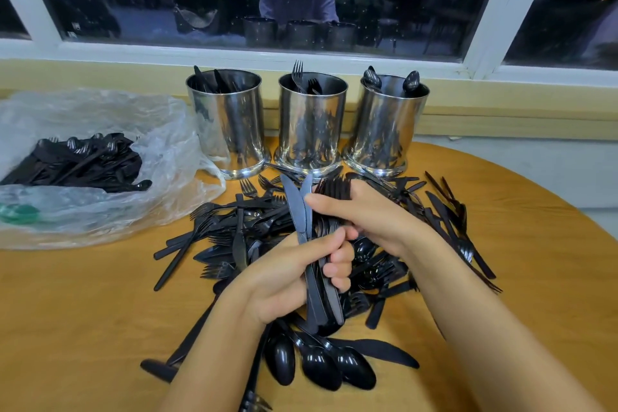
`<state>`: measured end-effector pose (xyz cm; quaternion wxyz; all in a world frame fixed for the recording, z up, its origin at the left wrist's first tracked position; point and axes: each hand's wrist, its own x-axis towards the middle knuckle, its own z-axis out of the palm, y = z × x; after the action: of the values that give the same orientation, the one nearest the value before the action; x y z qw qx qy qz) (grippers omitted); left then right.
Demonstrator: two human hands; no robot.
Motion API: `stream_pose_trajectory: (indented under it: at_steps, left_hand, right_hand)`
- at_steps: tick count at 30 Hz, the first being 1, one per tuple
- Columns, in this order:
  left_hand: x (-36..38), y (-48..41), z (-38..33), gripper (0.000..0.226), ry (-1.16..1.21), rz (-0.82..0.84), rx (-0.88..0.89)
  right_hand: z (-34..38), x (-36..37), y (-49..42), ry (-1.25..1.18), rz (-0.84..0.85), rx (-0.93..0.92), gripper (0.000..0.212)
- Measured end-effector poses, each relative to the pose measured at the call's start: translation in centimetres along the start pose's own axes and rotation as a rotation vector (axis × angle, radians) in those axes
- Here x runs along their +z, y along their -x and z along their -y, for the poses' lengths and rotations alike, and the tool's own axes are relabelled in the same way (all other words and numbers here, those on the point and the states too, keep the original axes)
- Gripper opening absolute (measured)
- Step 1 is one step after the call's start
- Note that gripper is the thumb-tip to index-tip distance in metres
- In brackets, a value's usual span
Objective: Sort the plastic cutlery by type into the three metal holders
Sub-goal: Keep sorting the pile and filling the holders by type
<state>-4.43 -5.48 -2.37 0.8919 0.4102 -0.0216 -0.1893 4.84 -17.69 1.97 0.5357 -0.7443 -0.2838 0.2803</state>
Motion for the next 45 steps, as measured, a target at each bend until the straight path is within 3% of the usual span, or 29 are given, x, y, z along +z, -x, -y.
stream_pose_trajectory:
  at_steps: [5,10,19,22,26,30,34,39,45]
  left_hand:
    - [-0.1,-0.1,0.1,0.016,-0.07,-0.006,-0.014]
    - [0.2,-0.4,0.3,0.019,-0.198,-0.185,0.083]
    - [0.5,-1.1,0.8,0.029,-0.348,-0.381,0.28]
    - [0.4,-1.2,0.7,0.025,-0.329,-0.398,0.275]
    - [-0.1,-1.1,-0.1,0.022,-0.214,-0.51,0.32]
    - [-0.7,-1.1,-0.4,0.023,-0.124,-0.592,0.352]
    - [-0.4,-1.4,0.1,0.022,-0.135,-0.574,0.338]
    - [0.1,-1.6,0.8,0.022,-0.154,-0.553,0.325]
    - [0.1,-1.6,1.1,0.023,-0.177,-0.561,0.303]
  right_hand:
    - [0.5,0.2,-0.2,0.096,-0.03,-0.101,0.04]
    - [0.4,0.3,-0.5,0.166,-0.094,-0.185,0.044]
    - [-1.0,0.7,-1.2,0.021,-0.385,-0.196,0.027]
    - [-1.3,1.1,-1.4,-0.037,-0.362,-0.184,0.015]
    - [-1.5,-0.4,-0.7,-0.038,-0.326,-0.159,0.029]
    - [-3.8,-4.6,1.8,0.218,-0.577,-0.073,0.016]
    - [-6.8,-7.9,5.3,0.448,-0.785,0.09,0.012]
    - [-10.1,-8.6,7.9,0.735,-0.793,0.338,0.025]
    - [-10.7,-7.5,7.4,0.797,-0.821,0.347,0.028]
